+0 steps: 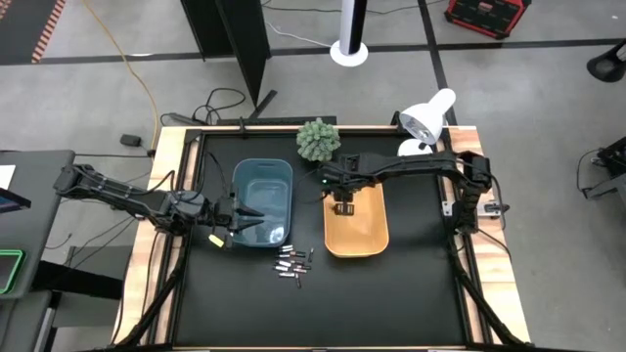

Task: Sort batteries
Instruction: Put the black battery into the yellow bin

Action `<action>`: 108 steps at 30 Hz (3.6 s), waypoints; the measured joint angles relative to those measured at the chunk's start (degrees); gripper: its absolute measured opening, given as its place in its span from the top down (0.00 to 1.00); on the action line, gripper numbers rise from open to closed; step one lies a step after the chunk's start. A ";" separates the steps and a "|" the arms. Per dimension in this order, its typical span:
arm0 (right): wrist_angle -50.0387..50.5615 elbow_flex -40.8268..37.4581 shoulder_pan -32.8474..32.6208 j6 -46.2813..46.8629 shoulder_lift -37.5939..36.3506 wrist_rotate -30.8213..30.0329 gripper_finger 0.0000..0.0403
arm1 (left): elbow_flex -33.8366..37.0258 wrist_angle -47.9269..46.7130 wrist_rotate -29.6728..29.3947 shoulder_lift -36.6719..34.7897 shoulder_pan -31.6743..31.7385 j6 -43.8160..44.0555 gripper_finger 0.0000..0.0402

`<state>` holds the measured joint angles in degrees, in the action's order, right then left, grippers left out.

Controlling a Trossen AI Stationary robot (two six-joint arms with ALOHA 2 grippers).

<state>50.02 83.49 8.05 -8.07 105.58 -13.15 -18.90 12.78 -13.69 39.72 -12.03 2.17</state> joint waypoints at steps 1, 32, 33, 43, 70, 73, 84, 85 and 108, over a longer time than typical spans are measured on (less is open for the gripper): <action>0.58 1.44 -0.81 0.10 0.00 -0.18 0.57 | 0.00 0.00 0.00 0.00 0.00 0.00 0.82; -19.81 12.01 -23.55 19.98 14.61 0.61 0.59 | 0.00 2.17 0.00 0.81 0.02 0.48 0.82; -19.60 12.01 -23.47 20.41 15.37 0.61 0.59 | -0.02 2.82 -0.02 1.04 0.02 0.48 0.82; -19.56 12.01 -22.81 23.19 19.61 1.23 0.59 | -0.02 2.99 -0.02 1.14 0.00 0.46 0.82; -19.04 12.12 -22.42 24.58 22.99 1.20 0.76 | -0.02 2.97 0.00 1.14 0.02 0.04 0.82; -18.97 12.01 -22.42 24.73 23.06 1.20 0.79 | -0.02 2.97 0.00 1.14 0.02 0.04 0.82; -18.98 12.01 -22.35 24.54 23.06 2.99 0.80 | -0.02 2.99 0.00 1.14 0.02 0.02 0.82; -18.99 12.01 -22.35 24.37 23.06 3.02 0.80 | -0.02 2.99 0.00 1.14 0.02 0.02 0.82; -16.99 13.78 -22.65 21.74 23.25 3.29 0.91 | -0.02 2.99 0.00 1.14 0.01 0.00 0.82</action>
<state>33.03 97.27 -14.61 13.67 128.83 -9.85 -18.92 15.77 -13.69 40.86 -12.02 2.17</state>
